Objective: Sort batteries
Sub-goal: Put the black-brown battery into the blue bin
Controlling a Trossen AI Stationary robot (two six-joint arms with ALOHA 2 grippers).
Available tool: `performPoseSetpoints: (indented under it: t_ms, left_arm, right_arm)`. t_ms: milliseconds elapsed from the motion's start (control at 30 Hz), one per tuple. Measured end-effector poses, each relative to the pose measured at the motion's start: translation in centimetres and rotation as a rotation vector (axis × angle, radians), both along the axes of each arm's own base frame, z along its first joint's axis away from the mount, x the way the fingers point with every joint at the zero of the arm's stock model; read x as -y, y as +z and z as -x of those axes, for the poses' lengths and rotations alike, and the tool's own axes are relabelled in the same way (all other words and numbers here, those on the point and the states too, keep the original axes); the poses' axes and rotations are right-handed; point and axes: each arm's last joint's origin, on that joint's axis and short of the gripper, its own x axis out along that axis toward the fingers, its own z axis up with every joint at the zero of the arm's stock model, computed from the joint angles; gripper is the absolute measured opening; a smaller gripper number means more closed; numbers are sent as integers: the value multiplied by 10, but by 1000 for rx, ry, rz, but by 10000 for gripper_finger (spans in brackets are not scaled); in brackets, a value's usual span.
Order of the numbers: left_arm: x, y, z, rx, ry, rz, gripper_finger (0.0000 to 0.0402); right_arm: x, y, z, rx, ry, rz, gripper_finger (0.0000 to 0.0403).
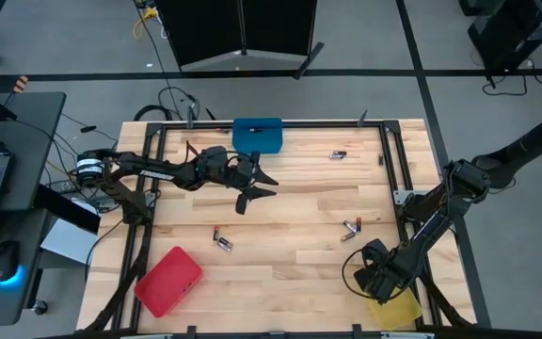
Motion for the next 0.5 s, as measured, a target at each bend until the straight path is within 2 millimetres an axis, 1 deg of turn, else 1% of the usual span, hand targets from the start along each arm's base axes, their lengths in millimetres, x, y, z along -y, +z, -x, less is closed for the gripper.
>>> performPoseSetpoints:
  t_ms: [167, 500]
  left_arm:
    - [0, 0, 0, 0, 0, 0, 154]
    - [0, 0, 0, 0, 0, -1, 154]
  right_arm:
    - [-1, 2, 0, -24, 0, -17, 143]
    - [-6, 23, -3, -66, 16, 9, 147]
